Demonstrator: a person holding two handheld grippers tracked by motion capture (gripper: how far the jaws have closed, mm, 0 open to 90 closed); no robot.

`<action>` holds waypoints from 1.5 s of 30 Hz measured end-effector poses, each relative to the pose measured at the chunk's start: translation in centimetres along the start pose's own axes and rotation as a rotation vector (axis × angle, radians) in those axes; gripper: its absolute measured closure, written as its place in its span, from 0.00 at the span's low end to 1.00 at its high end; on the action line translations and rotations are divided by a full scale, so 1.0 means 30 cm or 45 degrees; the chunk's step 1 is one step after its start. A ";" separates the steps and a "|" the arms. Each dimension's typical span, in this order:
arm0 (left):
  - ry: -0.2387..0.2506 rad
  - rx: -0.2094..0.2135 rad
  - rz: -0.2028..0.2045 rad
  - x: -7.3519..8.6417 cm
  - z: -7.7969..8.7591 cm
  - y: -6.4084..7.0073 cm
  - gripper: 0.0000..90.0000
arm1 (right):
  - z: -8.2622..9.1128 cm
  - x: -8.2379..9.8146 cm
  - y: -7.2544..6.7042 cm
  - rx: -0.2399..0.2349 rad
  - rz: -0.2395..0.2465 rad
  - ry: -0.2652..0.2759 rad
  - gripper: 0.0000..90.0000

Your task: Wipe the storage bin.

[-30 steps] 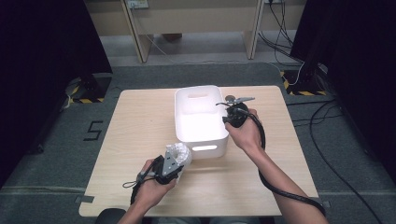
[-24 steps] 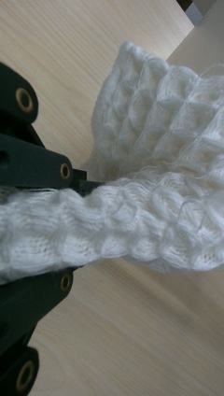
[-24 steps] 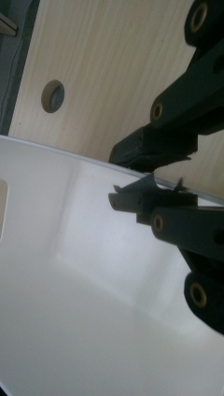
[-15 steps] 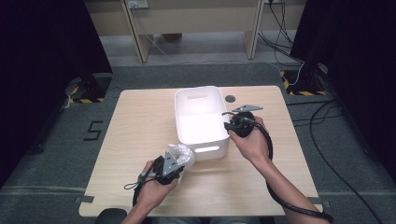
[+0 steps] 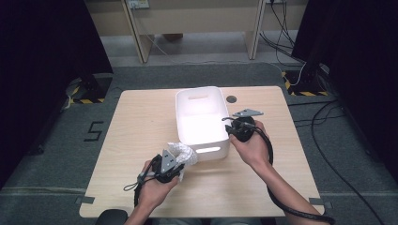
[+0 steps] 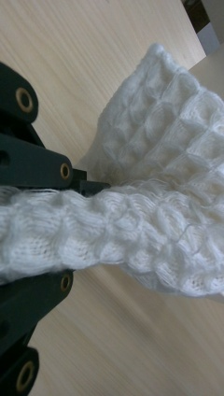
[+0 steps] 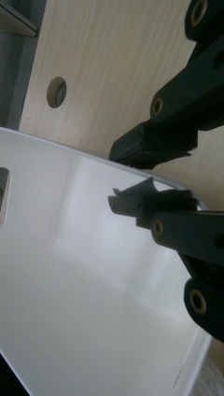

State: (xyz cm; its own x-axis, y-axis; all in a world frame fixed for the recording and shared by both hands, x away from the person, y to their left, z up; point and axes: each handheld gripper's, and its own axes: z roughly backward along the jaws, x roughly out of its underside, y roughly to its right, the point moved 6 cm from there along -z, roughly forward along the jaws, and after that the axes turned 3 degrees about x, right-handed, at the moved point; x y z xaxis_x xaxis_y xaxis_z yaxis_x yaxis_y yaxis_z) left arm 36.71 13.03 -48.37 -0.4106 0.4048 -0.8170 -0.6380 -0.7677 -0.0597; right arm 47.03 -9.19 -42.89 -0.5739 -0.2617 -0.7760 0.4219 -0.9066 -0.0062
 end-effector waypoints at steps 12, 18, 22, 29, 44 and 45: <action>-0.009 -0.098 0.011 -0.040 -0.023 -0.009 0.85 | -0.002 0.000 -0.003 0.012 0.002 0.003 0.83; -0.027 -0.110 0.023 -0.040 -0.047 -0.006 0.85 | -0.002 0.000 -0.005 0.021 0.005 0.000 0.84; -0.034 -0.126 0.030 -0.034 -0.061 -0.012 0.85 | -0.001 0.001 -0.005 0.021 0.005 0.001 0.84; -0.061 -0.135 0.027 -0.014 -0.082 -0.013 0.85 | -0.002 0.001 -0.008 0.026 0.004 0.004 0.84; -0.115 -0.131 0.020 0.027 -0.124 -0.007 0.86 | -0.002 0.001 -0.008 0.028 0.016 0.008 0.84; -0.116 -0.130 0.022 0.027 -0.125 -0.007 0.85 | -0.002 0.001 -0.008 0.029 0.017 0.009 0.84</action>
State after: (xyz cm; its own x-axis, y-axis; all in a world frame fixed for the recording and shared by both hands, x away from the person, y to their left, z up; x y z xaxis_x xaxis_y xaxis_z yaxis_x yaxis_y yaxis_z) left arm 38.95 11.66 -51.19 -0.4810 0.4310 -0.7634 -0.5628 -0.8195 -0.1080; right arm 46.96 -8.97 -42.96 -0.5635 -0.2715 -0.7802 0.4135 -0.9103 0.0181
